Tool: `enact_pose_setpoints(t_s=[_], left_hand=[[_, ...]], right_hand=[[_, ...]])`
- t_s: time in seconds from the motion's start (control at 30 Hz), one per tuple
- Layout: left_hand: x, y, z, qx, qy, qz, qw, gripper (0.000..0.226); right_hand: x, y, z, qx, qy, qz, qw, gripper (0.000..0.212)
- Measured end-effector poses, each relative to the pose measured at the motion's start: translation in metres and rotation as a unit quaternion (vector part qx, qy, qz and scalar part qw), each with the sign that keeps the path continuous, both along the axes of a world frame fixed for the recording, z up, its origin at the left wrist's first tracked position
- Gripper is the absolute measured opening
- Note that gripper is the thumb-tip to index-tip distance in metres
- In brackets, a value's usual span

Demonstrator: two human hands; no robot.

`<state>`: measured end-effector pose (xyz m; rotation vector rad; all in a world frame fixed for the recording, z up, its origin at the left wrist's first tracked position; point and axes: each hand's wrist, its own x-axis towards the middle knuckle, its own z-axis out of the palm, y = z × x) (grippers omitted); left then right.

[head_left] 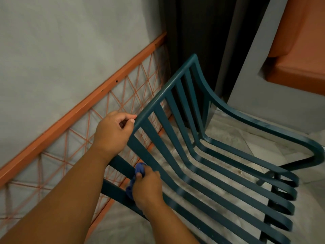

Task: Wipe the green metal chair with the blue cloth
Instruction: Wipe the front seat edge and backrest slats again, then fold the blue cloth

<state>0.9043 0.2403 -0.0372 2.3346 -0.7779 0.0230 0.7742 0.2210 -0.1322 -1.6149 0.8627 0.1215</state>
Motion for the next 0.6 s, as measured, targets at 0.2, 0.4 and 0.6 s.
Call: enact_pose_setpoints(t_s=[0.2, 0.4, 0.6], left_hand=[[-0.003, -0.001, 0.003, -0.001, 0.006, 0.015, 1.000, 0.016], [-0.027, 0.015, 0.027, -0.068, 0.048, 0.041, 0.996, 0.015], [-0.083, 0.050, 0.056, -0.109, 0.444, -0.070, 0.887, 0.043]], right_hand=[[-0.006, -0.030, 0.040, 0.283, -0.149, -0.052, 0.946, 0.021], [-0.043, -0.066, 0.076, 0.576, -0.199, -0.049, 0.791, 0.069], [-0.069, -0.073, 0.104, 0.557, -0.246, 0.013, 0.793, 0.068]])
